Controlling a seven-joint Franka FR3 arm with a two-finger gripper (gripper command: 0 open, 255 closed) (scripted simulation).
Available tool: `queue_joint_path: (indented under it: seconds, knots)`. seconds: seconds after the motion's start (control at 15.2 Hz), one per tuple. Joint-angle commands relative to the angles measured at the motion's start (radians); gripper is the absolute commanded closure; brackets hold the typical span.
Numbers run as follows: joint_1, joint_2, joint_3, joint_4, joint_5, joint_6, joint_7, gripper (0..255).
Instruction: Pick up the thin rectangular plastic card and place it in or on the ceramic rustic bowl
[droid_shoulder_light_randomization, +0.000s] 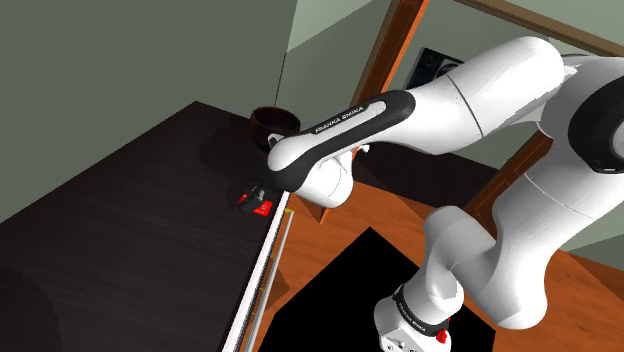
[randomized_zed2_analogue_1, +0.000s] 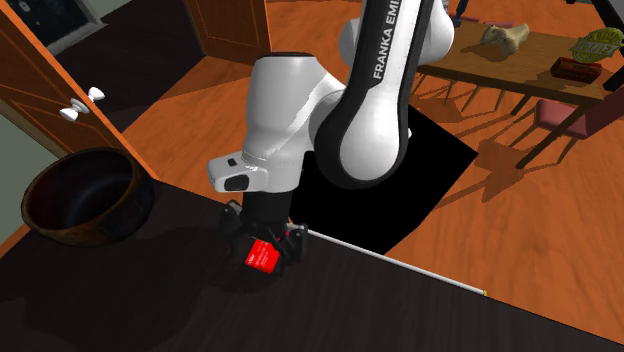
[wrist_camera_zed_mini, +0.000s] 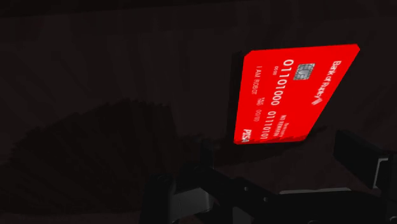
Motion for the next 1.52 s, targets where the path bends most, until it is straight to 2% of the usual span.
queue_joint_path:
  seconds: [0.0,0.26,0.33,0.53,0.66,0.86,0.92,0.99,1.19,1.32,1.45]
  knots:
    - [0.006,0.005,-0.003,0.005,0.023,0.000,-0.020,0]
    - [0.005,0.005,-0.003,0.004,0.021,0.000,-0.018,0]
    - [0.005,0.005,-0.003,0.004,0.021,0.000,-0.018,255]
    - [0.008,0.005,-0.004,0.004,0.033,0.000,-0.028,255]
    - [0.000,-0.004,0.001,-0.004,0.002,0.003,-0.002,255]
    - [0.020,0.008,-0.011,0.004,0.080,0.003,-0.071,255]
    - [0.007,0.005,-0.005,0.005,0.023,0.000,-0.019,255]
    - [-0.018,-0.016,0.010,-0.013,-0.082,0.001,0.072,255]
    - [-0.143,-0.068,0.097,-0.050,-0.357,-0.014,0.307,255]
    - [-0.234,-0.097,0.167,-0.059,-0.477,-0.036,0.409,255]
    - [-0.307,-0.123,0.223,-0.062,-0.563,-0.063,0.483,255]
